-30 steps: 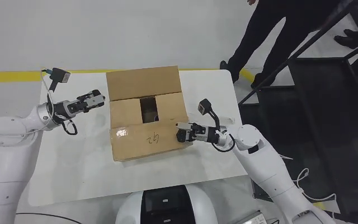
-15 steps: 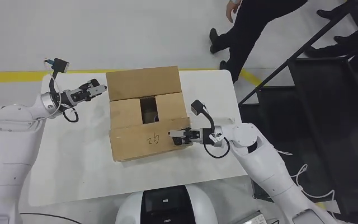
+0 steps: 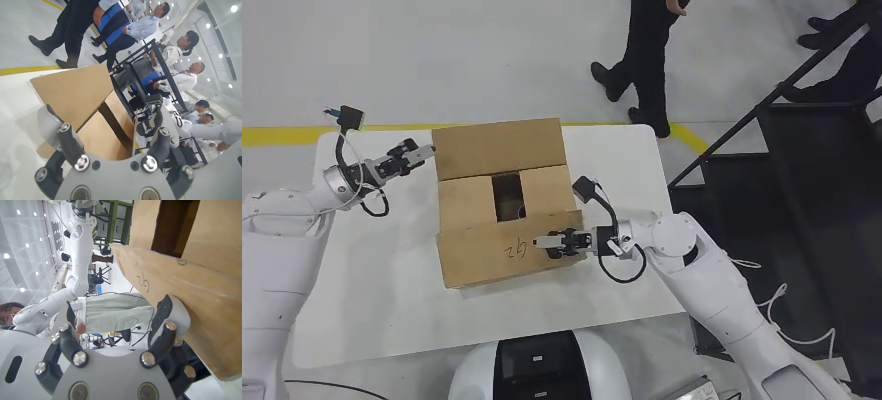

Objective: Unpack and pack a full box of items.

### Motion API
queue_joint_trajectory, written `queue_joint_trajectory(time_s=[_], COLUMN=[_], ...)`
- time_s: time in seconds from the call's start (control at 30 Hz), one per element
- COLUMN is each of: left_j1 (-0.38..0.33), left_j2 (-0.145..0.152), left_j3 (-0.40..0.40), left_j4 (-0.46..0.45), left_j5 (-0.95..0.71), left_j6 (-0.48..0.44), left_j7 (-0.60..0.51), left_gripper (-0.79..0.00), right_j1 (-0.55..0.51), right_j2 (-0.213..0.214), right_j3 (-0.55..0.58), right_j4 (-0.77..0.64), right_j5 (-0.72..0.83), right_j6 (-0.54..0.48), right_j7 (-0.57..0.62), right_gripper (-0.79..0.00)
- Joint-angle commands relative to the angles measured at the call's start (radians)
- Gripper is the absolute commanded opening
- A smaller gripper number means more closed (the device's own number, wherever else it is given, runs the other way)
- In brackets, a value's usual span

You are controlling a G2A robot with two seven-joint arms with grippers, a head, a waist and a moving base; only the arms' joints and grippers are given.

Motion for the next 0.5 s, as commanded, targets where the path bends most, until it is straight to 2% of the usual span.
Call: queue_joint_trajectory(time_s=[0.0,0.2,0.47], left_j1=[-0.034,-0.117,-0.209], left_j2=[-0.013,-0.046,-0.101], left_j3=[0.033,0.109,0.208], left_j4=[0.057,0.203,0.366], left_j5=[0.015,0.055,0.034], left_j6=[-0.018,-0.05,-0.145], left_j7=[0.025,0.065,0.064], left_gripper=[0.0,0.0,0.0], right_j1=[0.006,0.01,0.006], right_j2=[0.0,0.003,0.009], right_j3=[-0.001,0.01,0.023], right_j4=[0.004,0.009,0.008], right_j5=[0.003,0.002,0.007], right_j6=[-0.003,-0.008,-0.004], right_j7=[0.0,0.0,0.002], right_gripper=[0.0,0.0,0.0])
